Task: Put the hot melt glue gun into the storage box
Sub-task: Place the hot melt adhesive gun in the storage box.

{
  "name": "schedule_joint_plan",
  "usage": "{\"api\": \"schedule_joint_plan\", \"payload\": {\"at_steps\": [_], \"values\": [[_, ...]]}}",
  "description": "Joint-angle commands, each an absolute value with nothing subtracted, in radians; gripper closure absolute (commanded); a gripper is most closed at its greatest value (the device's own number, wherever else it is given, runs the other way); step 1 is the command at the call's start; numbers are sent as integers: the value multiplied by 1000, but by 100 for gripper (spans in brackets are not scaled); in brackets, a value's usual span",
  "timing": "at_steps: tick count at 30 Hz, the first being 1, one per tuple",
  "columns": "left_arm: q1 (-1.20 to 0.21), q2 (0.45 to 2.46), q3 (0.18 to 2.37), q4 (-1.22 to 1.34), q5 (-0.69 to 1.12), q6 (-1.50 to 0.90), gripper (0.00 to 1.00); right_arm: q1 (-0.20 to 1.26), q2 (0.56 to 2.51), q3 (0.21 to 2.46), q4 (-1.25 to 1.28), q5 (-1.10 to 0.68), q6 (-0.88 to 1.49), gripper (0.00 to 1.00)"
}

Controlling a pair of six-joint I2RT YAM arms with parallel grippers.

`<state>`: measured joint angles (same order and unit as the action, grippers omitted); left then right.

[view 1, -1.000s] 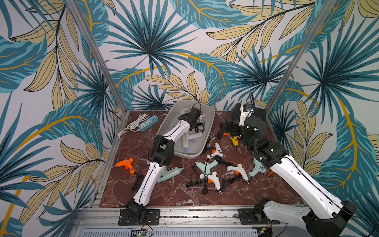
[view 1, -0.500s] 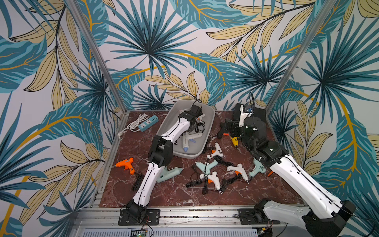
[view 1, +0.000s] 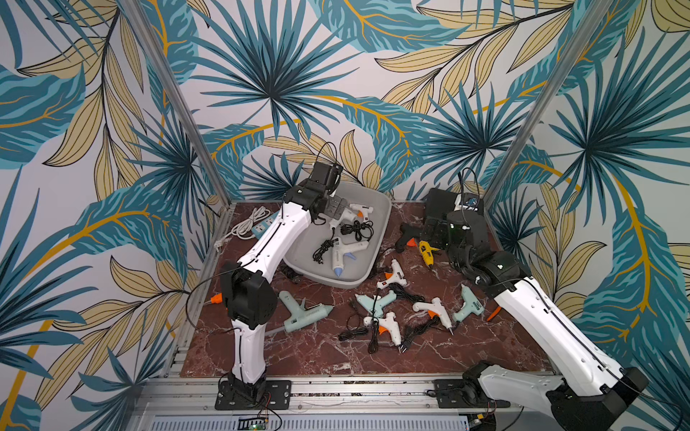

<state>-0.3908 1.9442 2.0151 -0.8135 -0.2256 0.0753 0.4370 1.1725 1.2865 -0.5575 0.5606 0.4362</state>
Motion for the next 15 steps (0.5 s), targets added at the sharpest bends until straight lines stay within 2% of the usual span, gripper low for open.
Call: {"api": "schedule_joint_plan", "payload": {"at_steps": [1,4,9,11,15], "values": [[-345,1890,1895,-757,-83,-81,0,351,1157,1292,-656,482,532,1],[-316,1848,1797,-708,58,-146,1,244,1160,1254,-671,372,565,1],[-296,1857,1709,-628,345,-228,14,119,1192,1198,-690,287,544,1],[-296,1890,1705,-617,403,-246,19,65,1214,1178,-690,209,527,3],[-288,1962,1737,-628,394,-256,21,-15,1268,1159,-692,117,491,6]]}}
